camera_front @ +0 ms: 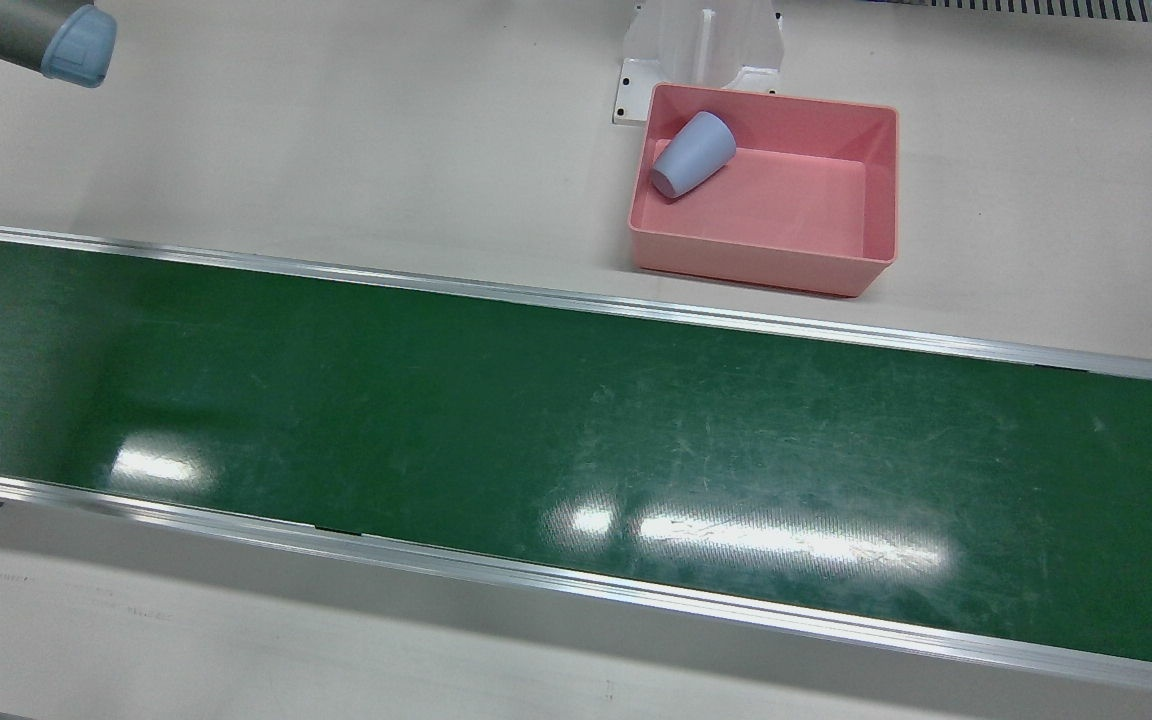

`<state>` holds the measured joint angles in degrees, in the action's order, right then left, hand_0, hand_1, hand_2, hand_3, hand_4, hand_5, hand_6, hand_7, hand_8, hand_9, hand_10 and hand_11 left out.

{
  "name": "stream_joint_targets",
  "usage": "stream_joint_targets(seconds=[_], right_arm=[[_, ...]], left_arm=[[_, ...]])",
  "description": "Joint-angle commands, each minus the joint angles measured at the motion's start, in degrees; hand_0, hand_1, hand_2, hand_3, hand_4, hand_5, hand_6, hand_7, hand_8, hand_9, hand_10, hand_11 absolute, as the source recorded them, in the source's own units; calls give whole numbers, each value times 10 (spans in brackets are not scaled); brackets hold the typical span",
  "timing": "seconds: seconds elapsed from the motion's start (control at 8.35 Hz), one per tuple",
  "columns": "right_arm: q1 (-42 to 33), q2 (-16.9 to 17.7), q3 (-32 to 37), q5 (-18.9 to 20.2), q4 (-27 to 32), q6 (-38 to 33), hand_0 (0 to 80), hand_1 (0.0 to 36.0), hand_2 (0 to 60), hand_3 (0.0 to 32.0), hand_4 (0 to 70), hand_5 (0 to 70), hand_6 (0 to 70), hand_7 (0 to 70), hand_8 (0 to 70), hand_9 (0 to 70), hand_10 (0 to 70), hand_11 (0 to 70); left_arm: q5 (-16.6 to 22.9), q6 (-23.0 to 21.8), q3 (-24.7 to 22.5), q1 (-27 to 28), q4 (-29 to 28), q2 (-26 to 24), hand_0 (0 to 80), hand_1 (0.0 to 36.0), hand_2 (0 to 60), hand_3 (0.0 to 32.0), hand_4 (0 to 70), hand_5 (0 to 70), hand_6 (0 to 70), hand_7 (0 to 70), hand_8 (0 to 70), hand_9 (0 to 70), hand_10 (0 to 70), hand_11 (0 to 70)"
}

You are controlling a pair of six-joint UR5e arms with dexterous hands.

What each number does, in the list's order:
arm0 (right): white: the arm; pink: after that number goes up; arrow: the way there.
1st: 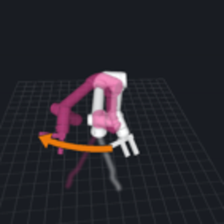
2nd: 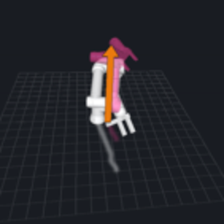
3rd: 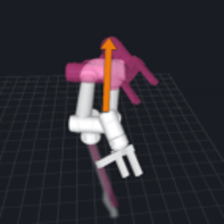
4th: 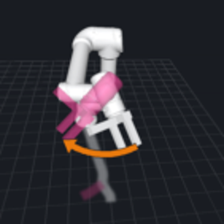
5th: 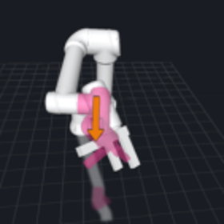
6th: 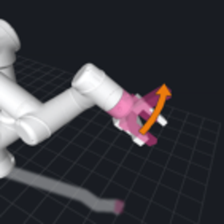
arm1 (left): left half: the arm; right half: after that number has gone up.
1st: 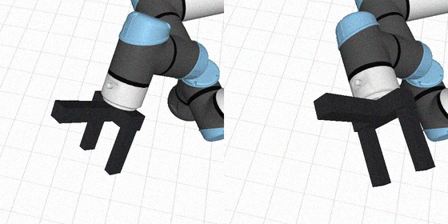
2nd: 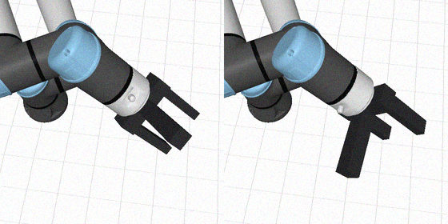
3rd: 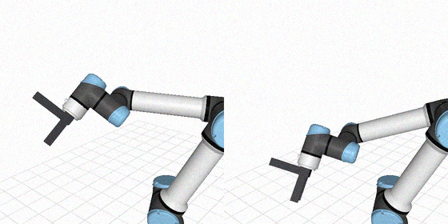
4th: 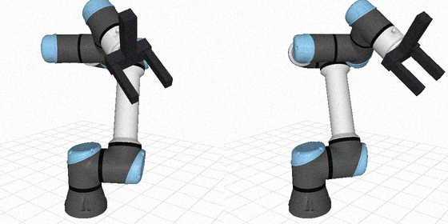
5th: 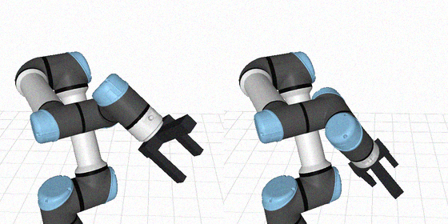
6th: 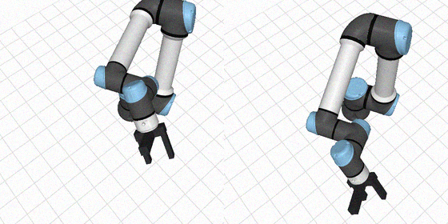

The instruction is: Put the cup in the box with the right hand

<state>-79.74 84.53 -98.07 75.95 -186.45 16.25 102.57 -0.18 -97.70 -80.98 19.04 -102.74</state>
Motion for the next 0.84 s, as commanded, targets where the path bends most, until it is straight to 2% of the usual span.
stream_joint_targets(seconds=[0.0, 0.12, 0.24, 0.36, 0.48, 0.6, 0.72], right_arm=[[-79, 12, 52, 47, 6, -6, 500, 104, 66, 0, 538, 40, 161, 700, 126, 296, 91, 139], [-78, 13, 58, 48, 6, -10, 499, 120, 113, 0, 573, 39, 168, 700, 129, 306, 88, 134], [-74, 13, 65, 47, 10, -16, 493, 110, 101, 0, 531, 39, 167, 700, 132, 307, 99, 149], [-72, 13, 66, 47, 21, -17, 475, 74, 61, 0, 510, 33, 163, 700, 137, 311, 106, 157], [-75, 12, 64, 47, 22, -18, 460, 20, 0, 0, 473, 27, 156, 689, 139, 309, 118, 173], [-82, 13, 65, 47, 22, -23, 456, 0, 0, 0, 450, 26, 153, 667, 144, 317, 126, 183], [-88, 14, 64, 47, 23, -25, 459, 0, 0, 0, 446, 27, 153, 670, 144, 318, 120, 175]], left_arm=[[0, 0, 1, 0, 0, 0, 0, 0, 0, 0, 0, 0, 0, 0, 0, 0, 0, 0], [0, 0, 1, 0, -1, 0, 0, 0, 0, 0, 0, 0, 0, 0, 0, 0, 0, 0], [0, 0, 1, 0, -1, 0, 0, 0, 0, 0, 0, 0, 0, 0, 0, 0, 0, 0], [0, 0, 1, 0, -1, 0, 0, 0, 0, 0, 0, 0, 0, 0, 0, 0, 0, 0], [0, 0, 1, -1, -1, 0, 0, 0, 0, 0, 0, 0, 0, 0, 0, 0, 0, 0], [0, 0, 1, -1, -1, 0, 0, 0, 0, 0, 0, 0, 0, 0, 0, 0, 0, 0], [0, 0, 1, -1, -1, 0, 0, 0, 0, 0, 0, 0, 0, 0, 0, 0, 0, 0]])
